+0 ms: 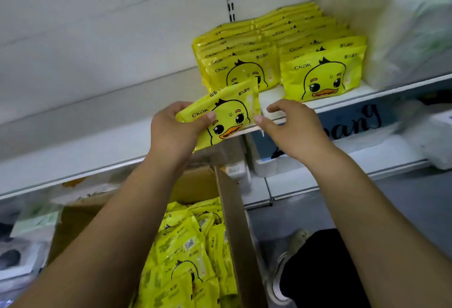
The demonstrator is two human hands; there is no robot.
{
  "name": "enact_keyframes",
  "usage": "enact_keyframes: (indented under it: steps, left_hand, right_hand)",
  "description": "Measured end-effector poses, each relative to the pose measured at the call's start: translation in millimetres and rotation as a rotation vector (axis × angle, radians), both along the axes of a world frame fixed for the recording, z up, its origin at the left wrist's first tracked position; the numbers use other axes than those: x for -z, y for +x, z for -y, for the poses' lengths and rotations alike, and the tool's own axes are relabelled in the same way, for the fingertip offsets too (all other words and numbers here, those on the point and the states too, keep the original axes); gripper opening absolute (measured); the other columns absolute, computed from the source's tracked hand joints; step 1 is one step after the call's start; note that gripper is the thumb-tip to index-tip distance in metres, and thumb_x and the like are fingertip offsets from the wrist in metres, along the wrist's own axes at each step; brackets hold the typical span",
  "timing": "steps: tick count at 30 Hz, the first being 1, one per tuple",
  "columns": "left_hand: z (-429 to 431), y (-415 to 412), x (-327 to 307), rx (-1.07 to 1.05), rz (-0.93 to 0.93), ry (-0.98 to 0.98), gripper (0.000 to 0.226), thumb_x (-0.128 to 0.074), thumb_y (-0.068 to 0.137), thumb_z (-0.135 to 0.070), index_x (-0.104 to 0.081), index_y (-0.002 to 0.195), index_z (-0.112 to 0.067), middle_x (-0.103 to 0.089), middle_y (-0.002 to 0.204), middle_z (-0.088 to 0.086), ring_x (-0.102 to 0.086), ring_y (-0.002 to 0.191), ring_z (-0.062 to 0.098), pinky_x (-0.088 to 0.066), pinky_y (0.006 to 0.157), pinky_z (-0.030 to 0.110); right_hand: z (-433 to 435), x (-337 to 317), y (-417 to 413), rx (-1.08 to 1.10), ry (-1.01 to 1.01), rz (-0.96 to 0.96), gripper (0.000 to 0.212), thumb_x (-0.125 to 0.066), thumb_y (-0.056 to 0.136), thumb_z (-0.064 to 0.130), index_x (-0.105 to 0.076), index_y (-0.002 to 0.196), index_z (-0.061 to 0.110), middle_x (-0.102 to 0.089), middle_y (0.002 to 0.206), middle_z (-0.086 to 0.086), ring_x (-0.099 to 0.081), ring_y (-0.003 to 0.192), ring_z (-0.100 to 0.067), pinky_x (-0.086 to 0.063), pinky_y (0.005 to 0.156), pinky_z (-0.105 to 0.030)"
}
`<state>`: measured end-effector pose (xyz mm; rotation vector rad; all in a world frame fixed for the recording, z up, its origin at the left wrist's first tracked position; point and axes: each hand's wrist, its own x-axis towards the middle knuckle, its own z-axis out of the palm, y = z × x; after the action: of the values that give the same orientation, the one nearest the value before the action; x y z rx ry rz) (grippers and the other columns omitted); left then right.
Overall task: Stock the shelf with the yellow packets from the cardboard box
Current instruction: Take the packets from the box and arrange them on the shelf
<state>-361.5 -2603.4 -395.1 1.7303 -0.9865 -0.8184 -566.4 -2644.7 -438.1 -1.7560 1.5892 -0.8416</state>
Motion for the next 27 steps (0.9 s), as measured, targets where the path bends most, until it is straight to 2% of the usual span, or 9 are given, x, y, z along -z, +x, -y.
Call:
enact_keyframes:
  steps: [2, 8, 10, 12, 15, 19, 21, 24, 27]
  left_hand:
    - [28.2, -6.9, 1.9, 0.038, 0.013, -0.026, 0.028, -0.088, 0.079, -0.016, -0.073, 0.102, -0.012, -0.077, 0.089, 0.006, -0.073, 0.069, 0.014, -0.056, 0.057, 0.023]
    - [96.0, -21.3, 14.4, 0.131, 0.131, -0.092, 0.028, -0.088, 0.08, -0.016, -0.07, 0.101, -0.019, -0.075, 0.095, 0.004, -0.071, 0.074, 0.016, -0.051, 0.054, 0.018]
    - [110.8, -22.0, 20.4, 0.142, 0.25, -0.114, 0.033, -0.088, 0.08, -0.022, -0.072, 0.109, -0.018, -0.074, 0.103, 0.004, -0.072, 0.087, 0.019, -0.059, 0.072, 0.027]
    - [121.8, -21.0, 24.3, 0.136, 0.442, -0.128, 0.045, -0.086, 0.082, -0.031, -0.072, 0.122, -0.016, -0.069, 0.119, 0.006, -0.066, 0.107, 0.023, -0.052, 0.092, 0.029]
    - [131.7, -17.3, 29.2, 0.127, 0.621, -0.137, 0.055, -0.084, 0.081, -0.041, -0.068, 0.127, -0.017, -0.058, 0.125, 0.007, -0.057, 0.119, 0.027, -0.039, 0.09, 0.024]
    - [127.9, -14.4, 35.8, 0.108, 0.649, -0.21, 0.058, -0.087, 0.077, -0.041, -0.062, 0.121, -0.015, -0.051, 0.116, -0.002, -0.055, 0.117, 0.024, -0.036, 0.083, 0.024]
    - [119.8, -11.4, 38.4, 0.094, 0.618, -0.23, 0.062, -0.088, 0.077, -0.04, -0.058, 0.125, -0.014, -0.053, 0.123, 0.002, -0.054, 0.117, 0.023, -0.037, 0.084, 0.025]
    - [98.7, -1.3, 40.4, 0.08, 0.588, -0.22, 0.065, -0.085, 0.081, -0.04, -0.055, 0.132, -0.014, -0.053, 0.132, 0.004, -0.053, 0.119, 0.02, -0.037, 0.088, 0.024]
    - [65.6, 18.0, 41.2, 0.068, 0.577, -0.178, 0.061, -0.08, 0.087, -0.039, -0.054, 0.137, -0.015, -0.054, 0.138, 0.002, -0.052, 0.126, 0.017, -0.037, 0.095, 0.024]
  right_hand:
    - [10.2, 3.7, -3.9, -0.007, -0.004, -0.046, 0.047, -0.066, 0.091, 0.05, -0.064, 0.124, 0.017, -0.06, 0.13, -0.003, -0.048, 0.127, -0.021, -0.036, 0.092, -0.027]
    - [28.9, 10.5, -8.3, -0.053, 0.033, -0.166, 0.056, -0.065, 0.09, 0.054, -0.063, 0.129, 0.015, -0.058, 0.131, -0.004, -0.042, 0.129, -0.023, -0.04, 0.105, -0.039]
    - [32.0, 11.0, -6.9, -0.06, 0.038, -0.2, 0.057, -0.065, 0.089, 0.056, -0.063, 0.129, 0.016, -0.057, 0.13, -0.004, -0.04, 0.129, -0.024, -0.04, 0.106, -0.042]
    - [33.5, 11.2, -6.1, -0.072, 0.039, -0.241, 0.056, -0.065, 0.088, 0.057, -0.063, 0.128, 0.017, -0.055, 0.129, -0.003, -0.039, 0.127, -0.024, -0.039, 0.106, -0.043]
    - [34.0, 11.3, -6.1, -0.082, 0.039, -0.259, 0.056, -0.065, 0.088, 0.057, -0.063, 0.128, 0.017, -0.054, 0.129, -0.003, -0.039, 0.126, -0.024, -0.039, 0.105, -0.043]
    - [33.2, 11.7, -5.5, -0.068, 0.046, -0.255, 0.057, -0.066, 0.088, 0.056, -0.062, 0.13, 0.018, -0.054, 0.131, -0.003, -0.038, 0.128, -0.023, -0.039, 0.106, -0.043]
    - [30.6, 12.8, -3.0, -0.041, 0.039, -0.216, 0.056, -0.066, 0.089, 0.054, -0.06, 0.132, 0.019, -0.054, 0.133, -0.002, -0.038, 0.13, -0.022, -0.038, 0.107, -0.041]
    - [20.8, 13.0, 4.1, -0.012, -0.002, -0.104, 0.055, -0.07, 0.089, 0.047, -0.057, 0.134, 0.017, -0.052, 0.135, -0.001, -0.039, 0.132, -0.02, -0.034, 0.105, -0.031]
    - [3.1, 11.8, 15.5, -0.059, -0.064, -0.099, 0.057, -0.071, 0.089, 0.044, -0.056, 0.137, 0.017, -0.053, 0.137, -0.001, -0.039, 0.132, -0.019, -0.032, 0.101, -0.026]
